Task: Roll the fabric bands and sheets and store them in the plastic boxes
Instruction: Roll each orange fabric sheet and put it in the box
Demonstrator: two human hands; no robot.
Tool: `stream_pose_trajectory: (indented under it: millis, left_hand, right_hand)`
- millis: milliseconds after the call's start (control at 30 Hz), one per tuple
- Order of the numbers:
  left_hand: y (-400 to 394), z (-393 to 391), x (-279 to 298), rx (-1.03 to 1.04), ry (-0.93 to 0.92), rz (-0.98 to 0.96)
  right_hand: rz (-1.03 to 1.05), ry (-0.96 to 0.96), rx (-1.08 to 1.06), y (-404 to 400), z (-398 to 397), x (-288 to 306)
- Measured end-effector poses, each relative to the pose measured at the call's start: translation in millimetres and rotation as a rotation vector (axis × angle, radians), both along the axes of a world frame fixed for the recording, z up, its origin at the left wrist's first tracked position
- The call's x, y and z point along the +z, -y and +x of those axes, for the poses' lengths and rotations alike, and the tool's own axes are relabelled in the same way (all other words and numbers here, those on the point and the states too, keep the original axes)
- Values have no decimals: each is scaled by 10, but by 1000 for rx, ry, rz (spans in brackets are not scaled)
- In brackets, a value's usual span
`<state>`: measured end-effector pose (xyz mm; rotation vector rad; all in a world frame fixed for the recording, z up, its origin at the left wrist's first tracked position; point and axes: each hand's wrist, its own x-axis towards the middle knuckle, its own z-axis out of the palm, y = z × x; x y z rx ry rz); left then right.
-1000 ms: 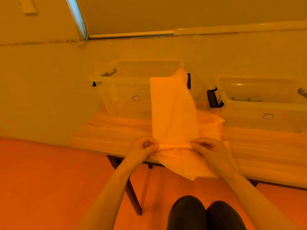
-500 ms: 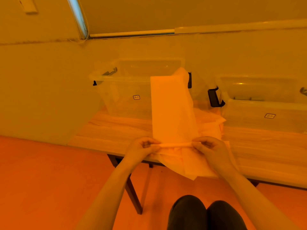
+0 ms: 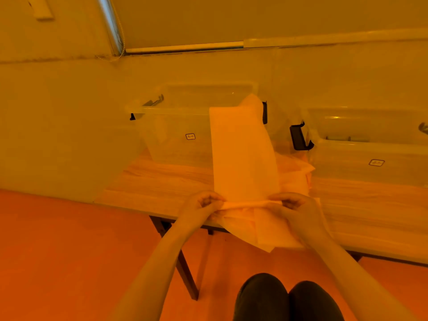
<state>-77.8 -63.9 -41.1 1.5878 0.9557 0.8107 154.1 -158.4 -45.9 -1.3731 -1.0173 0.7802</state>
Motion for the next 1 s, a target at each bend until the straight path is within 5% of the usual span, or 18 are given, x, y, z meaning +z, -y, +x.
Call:
stream_pose_trajectory:
  millis: [1000]
  left_hand:
    - [-17,-36,-5,45,-11,-16]
  right_hand:
    - [-37,13,20,9,4,-15]
